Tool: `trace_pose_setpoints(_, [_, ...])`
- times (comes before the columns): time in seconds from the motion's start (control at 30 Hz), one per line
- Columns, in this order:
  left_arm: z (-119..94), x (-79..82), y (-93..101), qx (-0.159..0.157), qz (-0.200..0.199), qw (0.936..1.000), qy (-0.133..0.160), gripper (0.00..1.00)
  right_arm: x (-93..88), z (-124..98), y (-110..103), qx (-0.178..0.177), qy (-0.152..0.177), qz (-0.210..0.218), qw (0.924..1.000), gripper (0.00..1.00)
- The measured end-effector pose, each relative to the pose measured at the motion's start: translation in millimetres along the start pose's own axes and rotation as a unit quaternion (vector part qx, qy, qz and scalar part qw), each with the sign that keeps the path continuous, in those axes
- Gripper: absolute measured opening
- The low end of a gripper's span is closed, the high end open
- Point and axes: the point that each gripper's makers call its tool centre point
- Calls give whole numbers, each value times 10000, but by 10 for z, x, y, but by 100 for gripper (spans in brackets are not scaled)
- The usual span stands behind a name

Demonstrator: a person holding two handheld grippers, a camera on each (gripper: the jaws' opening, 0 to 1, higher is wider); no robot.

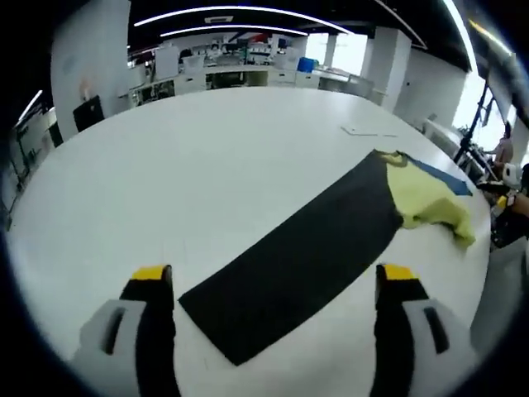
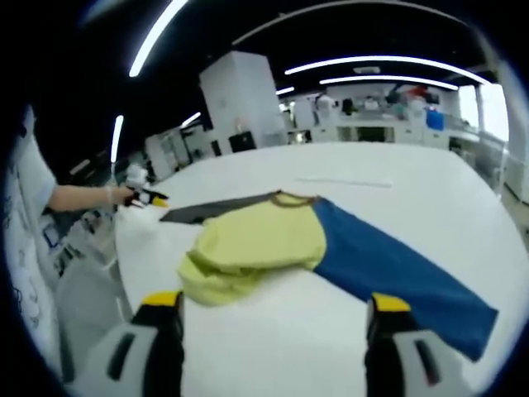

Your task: Fold the garment on the visible template until the final outline fits inside the template.

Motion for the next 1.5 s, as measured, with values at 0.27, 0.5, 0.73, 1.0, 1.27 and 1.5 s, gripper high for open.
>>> trace_pose_setpoints(0.27, [-79,130,754,-596,655,9959,158,99,32,-35,-22,53,47,-76,9999,92])
trace_pose_setpoints(0.5, [-141,146,1275,-969,839,9914,272,99,57,-56,-19,101,76,-182,9998,91])
trace_pose_setpoints(0.73, [-226,30,1741,-1239,1122,9856,244,96,117,-77,-32,180,150,-286,9993,91])
trace_pose_setpoints(1.0, [-259,-93,2192,-1510,1312,9794,286,93,144,-66,-41,260,203,-336,9989,91])
trace_pose_setpoints(1.27, [-205,-306,2579,-1613,1386,9768,259,90,153,2,-148,479,152,-512,9974,91])
trace_pose_setpoints(1.5, [-159,-442,2824,-1795,1248,9753,304,87,180,63,-241,655,125,-696,9953,90])
Point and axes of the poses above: the point that each gripper's makers call its tool centre point, and the gripper's own axes: z roughly forward along the fingers, y roughly to its right, x roughly out of its top, and after that the axes turned 14 degrees about -z, right-handed
